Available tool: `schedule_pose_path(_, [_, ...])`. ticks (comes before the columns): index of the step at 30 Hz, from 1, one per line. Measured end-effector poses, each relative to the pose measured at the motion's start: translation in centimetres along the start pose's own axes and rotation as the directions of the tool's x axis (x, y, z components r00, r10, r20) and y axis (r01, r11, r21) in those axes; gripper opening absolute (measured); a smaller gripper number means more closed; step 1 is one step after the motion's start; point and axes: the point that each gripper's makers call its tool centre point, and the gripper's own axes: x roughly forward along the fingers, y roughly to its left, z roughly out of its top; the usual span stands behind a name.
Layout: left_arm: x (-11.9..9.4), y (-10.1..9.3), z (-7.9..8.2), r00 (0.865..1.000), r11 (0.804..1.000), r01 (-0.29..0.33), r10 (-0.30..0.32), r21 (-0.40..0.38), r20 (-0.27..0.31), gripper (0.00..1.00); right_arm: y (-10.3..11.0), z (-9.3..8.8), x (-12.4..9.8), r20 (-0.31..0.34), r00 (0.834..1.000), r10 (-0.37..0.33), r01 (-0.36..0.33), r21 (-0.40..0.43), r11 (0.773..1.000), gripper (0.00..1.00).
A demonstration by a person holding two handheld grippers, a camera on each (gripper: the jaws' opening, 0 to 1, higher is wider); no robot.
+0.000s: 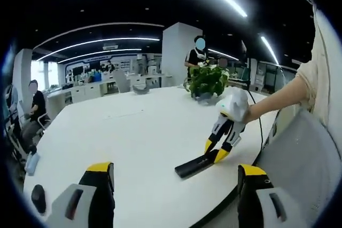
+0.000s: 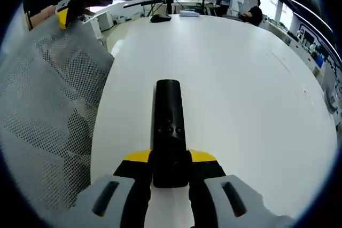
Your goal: Press the specified remote control buttons in sequence, fully releasing each button before pressing the next.
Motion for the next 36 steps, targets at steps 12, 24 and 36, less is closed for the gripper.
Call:
schedule_pose_path(12, [-0.1,0.3,-0.2,1.000,0.999,-0.005,0.005,-0.045,0.000,1.00,-2.1,0.5,0.0,0.013,1.000,-0.009,0.009,0.024,1.000,0.25])
schedule_pose_path(24, [0.3,-0.2,-1.3,0.998,1.000,0.018,-0.017,0.009,-0.067,1.00,-4.3,1.6,0.5,0.078,0.996,-0.043,0.034,0.114,0.993,0.25])
schedule_pose_path(36, [0.3,0.2,-1.1,0.998,1.000,0.004,-0.005,-0.013,-0.056,1.00,-6.0,1.7,0.5,0.070,0.996,-0.047,0.040,0.095,0.995,0.26])
